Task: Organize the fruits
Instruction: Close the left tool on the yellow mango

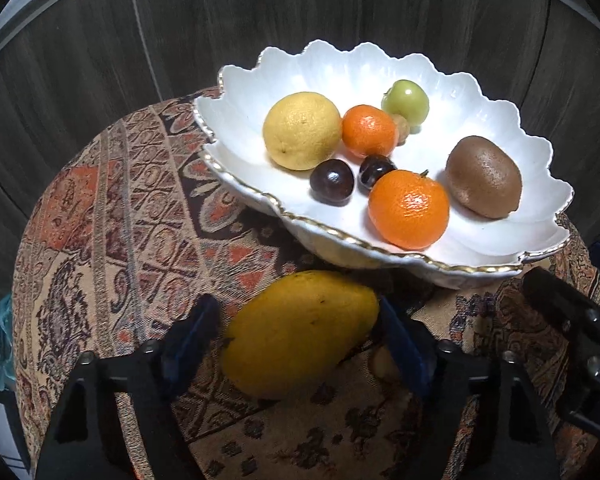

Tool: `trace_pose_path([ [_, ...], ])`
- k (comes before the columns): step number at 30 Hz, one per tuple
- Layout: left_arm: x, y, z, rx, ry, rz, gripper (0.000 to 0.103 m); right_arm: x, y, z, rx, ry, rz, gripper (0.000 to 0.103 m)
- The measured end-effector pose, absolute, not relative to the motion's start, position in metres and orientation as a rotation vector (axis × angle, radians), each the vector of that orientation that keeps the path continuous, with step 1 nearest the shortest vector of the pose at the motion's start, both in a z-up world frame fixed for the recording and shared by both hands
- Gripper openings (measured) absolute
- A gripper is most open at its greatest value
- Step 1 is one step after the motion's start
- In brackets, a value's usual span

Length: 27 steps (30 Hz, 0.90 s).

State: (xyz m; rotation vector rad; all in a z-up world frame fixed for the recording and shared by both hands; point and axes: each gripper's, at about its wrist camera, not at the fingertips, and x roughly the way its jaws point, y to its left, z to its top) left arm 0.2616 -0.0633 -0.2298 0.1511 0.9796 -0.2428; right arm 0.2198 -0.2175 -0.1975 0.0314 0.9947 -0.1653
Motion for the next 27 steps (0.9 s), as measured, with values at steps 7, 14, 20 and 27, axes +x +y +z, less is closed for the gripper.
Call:
trace_pose_path([
  [7,0.260,-0.066,-0.228,0.169,0.981,-0.256,0.069,0.219,-0.218,-0.196,0.039,0.990,-0.163,0.093],
  [14,0.252,-0.054,-0.221,0.172,0.978,-0.243,0.069,0.215,-0.211,-0.190,0.028,0.981,-0.146,0.093],
  [20,0.239,-0.035,-0.210,0.169,0.963,-0.212,0.069,0.212,-0.199,-0.189,0.011,0.979,-0.112,0.093],
  [27,0.227,-0.009,-0.205,0.153,0.963,-0.174,0.069,0.211,-0.175,-0.191,-0.022,0.983,-0.047,0.093],
])
